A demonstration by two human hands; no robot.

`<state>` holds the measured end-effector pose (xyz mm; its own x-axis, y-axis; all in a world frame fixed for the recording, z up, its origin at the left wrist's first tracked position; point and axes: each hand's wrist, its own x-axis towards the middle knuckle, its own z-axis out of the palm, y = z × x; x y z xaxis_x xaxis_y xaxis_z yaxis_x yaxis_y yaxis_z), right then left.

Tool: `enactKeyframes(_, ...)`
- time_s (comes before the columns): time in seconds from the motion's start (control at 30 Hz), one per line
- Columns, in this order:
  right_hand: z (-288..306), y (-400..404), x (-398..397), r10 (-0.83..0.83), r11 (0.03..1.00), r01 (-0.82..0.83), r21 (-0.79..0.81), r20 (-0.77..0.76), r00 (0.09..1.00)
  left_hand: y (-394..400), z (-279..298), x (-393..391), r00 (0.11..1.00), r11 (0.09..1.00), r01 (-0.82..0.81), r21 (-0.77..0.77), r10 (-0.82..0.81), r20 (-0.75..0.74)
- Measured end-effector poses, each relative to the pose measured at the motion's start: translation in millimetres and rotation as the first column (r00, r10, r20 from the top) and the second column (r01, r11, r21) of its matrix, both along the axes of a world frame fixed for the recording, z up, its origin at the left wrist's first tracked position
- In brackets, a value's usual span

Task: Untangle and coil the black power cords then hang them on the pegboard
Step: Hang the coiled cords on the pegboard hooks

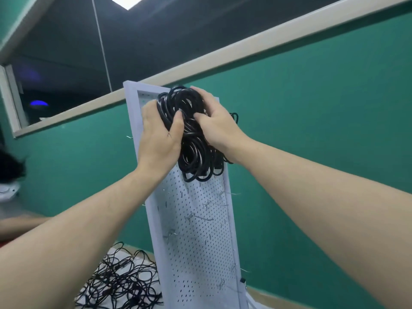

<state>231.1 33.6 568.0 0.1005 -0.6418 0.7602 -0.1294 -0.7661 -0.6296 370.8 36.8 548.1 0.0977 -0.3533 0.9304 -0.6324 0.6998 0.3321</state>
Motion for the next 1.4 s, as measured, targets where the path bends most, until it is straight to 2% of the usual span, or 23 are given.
enactKeyframes(0.37, 9, -43, 24, 0.009, 0.999, -0.010, 0.047, 0.025, 1.000, -28, 10, 8, 0.993, 0.992, -0.076, 0.104, 0.084, -0.085)
enactKeyframes(0.6, 2, -45, 28, 0.065, 0.996, -0.071, 0.058, 0.092, 0.994, -27, 12, 15, 0.994, 0.984, -0.077, 0.160, 0.089, -0.067)
enactKeyframes(0.87, -2, -32, 24, 0.040, 0.999, -0.040, 0.015, -0.062, 0.997, -13, 14, 18, 0.996, 0.973, -0.080, 0.216, 0.088, -0.026)
enactKeyframes(1.0, 4, -41, 29, 0.055, 0.991, -0.032, 0.128, -0.176, 0.983, -14, 12, 15, 0.989, 0.957, -0.146, 0.250, 0.151, -0.001)
enactKeyframes(1.1, 6, -44, 30, 0.068, 0.984, -0.039, 0.176, -0.161, 0.985, -12, 10, 12, 0.983, 0.952, -0.181, 0.248, 0.172, 0.058)
enactKeyframes(1.2, -7, -40, 21, 0.119, 0.978, -0.095, 0.185, -0.121, 0.985, -6, -6, 10, 0.983, 0.954, -0.183, 0.236, 0.184, 0.016)
enactKeyframes(1.27, -26, -34, 8, 0.144, 0.975, -0.126, 0.182, -0.093, 0.985, 1, -31, 6, 0.969, 0.949, -0.249, 0.191, 0.245, 0.043)
enactKeyframes(1.33, -50, -28, -10, 0.115, 0.980, -0.102, 0.173, -0.069, 0.991, 7, -66, -2, 0.950, 0.944, -0.310, 0.116, 0.302, 0.081)
enactKeyframes(1.4, -78, -24, -29, 0.064, 0.980, -0.051, 0.193, -0.062, 0.996, 12, -104, -11, 0.962, 0.964, -0.258, 0.055, 0.251, 0.109)
